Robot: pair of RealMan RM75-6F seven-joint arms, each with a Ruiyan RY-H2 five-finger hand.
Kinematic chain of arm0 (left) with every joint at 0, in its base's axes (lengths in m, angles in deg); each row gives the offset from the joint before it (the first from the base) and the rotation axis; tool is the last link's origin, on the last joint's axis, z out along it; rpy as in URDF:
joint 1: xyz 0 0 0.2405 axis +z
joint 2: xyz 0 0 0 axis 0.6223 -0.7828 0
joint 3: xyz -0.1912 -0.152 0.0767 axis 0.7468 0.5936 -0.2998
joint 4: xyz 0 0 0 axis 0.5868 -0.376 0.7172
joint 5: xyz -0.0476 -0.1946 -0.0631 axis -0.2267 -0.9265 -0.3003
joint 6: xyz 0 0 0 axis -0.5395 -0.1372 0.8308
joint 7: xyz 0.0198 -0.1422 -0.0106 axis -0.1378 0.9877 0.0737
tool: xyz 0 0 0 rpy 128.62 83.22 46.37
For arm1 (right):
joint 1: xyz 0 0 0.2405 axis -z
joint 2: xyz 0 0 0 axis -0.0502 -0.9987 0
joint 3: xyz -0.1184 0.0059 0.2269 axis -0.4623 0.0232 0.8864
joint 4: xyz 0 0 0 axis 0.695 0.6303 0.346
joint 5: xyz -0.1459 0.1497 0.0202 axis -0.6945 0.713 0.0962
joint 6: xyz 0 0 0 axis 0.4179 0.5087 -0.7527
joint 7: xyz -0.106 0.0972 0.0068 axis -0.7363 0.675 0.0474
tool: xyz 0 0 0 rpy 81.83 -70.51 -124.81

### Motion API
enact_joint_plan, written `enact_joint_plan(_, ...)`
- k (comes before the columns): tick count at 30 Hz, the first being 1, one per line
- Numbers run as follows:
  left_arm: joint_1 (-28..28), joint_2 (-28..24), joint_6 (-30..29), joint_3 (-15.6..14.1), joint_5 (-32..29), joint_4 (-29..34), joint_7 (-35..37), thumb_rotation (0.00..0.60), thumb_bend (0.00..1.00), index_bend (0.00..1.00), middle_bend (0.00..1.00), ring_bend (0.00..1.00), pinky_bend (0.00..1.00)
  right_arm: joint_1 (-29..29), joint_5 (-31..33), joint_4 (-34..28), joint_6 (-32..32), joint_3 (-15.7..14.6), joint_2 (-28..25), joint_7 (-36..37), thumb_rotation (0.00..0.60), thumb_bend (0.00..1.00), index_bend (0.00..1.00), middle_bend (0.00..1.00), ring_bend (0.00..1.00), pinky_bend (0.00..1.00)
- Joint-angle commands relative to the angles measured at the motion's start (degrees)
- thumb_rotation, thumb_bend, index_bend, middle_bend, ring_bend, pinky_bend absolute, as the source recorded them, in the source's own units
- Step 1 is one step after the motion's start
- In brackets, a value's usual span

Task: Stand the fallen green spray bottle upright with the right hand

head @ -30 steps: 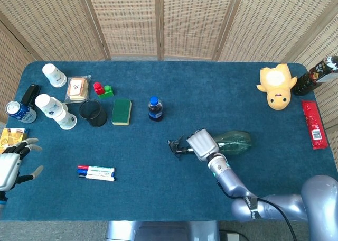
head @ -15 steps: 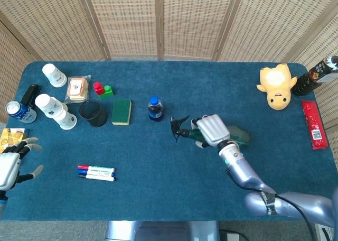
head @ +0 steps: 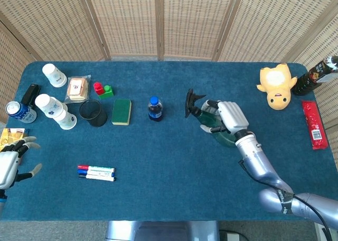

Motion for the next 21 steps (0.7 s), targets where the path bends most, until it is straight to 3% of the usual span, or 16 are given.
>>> enact_joint_plan(1, 0.0, -0.1, -0.4, 0.3, -0.1, 0.3, -0.7, 0.6, 0.31, 0.36, 0.27, 0.27, 0.31, 2.5, -1.3, 1.6, 1.1, 2.3, 1.0, 8.2, 0.6, 0.26, 0.62, 0.59, 0.43, 0.47)
enact_joint_plan(12, -0.4, -1.0, -0.2, 0.7, -0.2, 2.2, -3.3, 0.6, 0.31, 0.36, 0.27, 0.27, 0.34, 6.7, -5.8, 10.6, 5.6, 3.4, 7.3, 23.6, 0.6, 0.25, 0.62, 0.59, 0.42, 0.45)
enact_joint_plan(21, -0.7, -2.1, -0.7, 1.1, 0.2, 3.9, -4.4, 0.6, 0.31, 0.36, 0.27, 0.27, 0.35, 9.5, -9.6, 17.1, 9.7, 2.6, 10.9, 29.7, 0.6, 0.24, 0.61, 0.58, 0.42, 0.44)
